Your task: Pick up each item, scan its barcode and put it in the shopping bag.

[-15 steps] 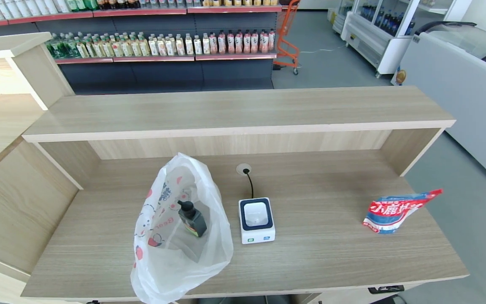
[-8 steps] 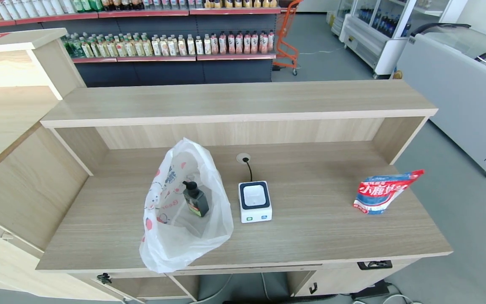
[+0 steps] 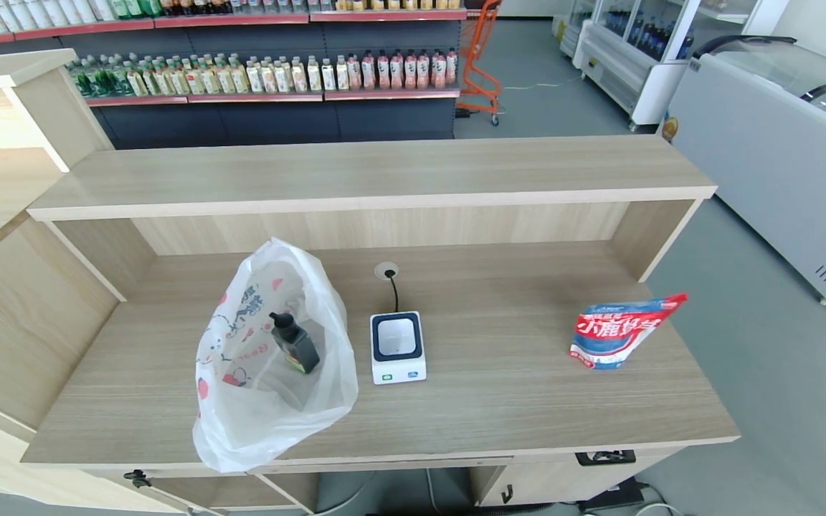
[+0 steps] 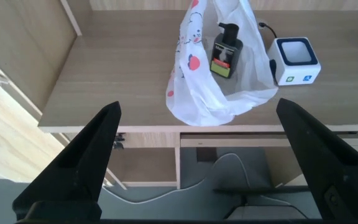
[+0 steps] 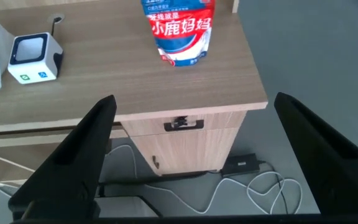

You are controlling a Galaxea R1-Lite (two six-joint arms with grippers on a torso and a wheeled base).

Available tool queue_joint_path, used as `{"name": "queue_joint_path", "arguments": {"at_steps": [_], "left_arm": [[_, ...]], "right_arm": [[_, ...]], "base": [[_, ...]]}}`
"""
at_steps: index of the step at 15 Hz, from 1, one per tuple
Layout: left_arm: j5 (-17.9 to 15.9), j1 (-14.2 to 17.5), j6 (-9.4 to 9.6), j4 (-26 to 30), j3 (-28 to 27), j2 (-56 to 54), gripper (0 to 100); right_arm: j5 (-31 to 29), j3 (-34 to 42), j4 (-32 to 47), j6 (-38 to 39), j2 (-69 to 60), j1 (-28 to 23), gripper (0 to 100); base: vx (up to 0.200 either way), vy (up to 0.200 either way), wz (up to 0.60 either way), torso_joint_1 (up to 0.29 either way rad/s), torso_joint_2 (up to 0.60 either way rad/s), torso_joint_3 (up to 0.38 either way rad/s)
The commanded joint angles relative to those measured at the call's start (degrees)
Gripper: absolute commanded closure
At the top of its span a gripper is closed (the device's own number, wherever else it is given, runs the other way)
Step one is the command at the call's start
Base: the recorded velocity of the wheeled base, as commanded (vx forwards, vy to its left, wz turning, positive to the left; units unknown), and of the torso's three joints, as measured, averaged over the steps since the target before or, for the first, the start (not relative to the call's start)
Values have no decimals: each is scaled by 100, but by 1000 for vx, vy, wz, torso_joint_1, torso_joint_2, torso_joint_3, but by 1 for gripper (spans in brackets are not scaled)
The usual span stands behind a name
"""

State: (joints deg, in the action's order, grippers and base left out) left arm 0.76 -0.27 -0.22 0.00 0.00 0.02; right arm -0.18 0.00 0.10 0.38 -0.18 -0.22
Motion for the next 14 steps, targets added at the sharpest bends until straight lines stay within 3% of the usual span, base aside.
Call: {"name": "queue_joint_path", "arguments": {"at_steps": [1, 7, 9, 11, 12, 13, 14], "left_arm": [[4, 0, -4, 0, 0, -2, 0], [4, 0, -4, 0, 0, -2, 0], [4, 0, -4, 0, 0, -2, 0], [4, 0, -4, 0, 0, -2, 0], [4, 0, -4, 0, 0, -2, 0], [4, 0, -4, 0, 0, -2, 0], [4, 0, -4, 0, 0, -2, 0]], "right_arm": [[1, 0, -1, -47, 18, 13, 0], [53, -70, -10, -82, 45, 22, 0], [449, -1907, 236, 569, 1961, 233, 0], [247, -4087, 78, 2203, 4589, 127, 0], [53, -4641, 148, 2740, 5230, -4, 0], [-342, -5810, 667, 4251, 6786, -409, 0], [-404, -6381, 1300, 4910, 7586, -549, 0]], "base": [[0, -200, 0, 2, 2, 2], [0, -200, 0, 5, 3, 2], [0, -200, 0, 0, 5, 2], [0, -100, 0, 1, 1, 1], [0, 0, 0, 0, 0, 0], [0, 0, 0, 0, 0, 0], [0, 0, 0, 0, 0, 0]]}}
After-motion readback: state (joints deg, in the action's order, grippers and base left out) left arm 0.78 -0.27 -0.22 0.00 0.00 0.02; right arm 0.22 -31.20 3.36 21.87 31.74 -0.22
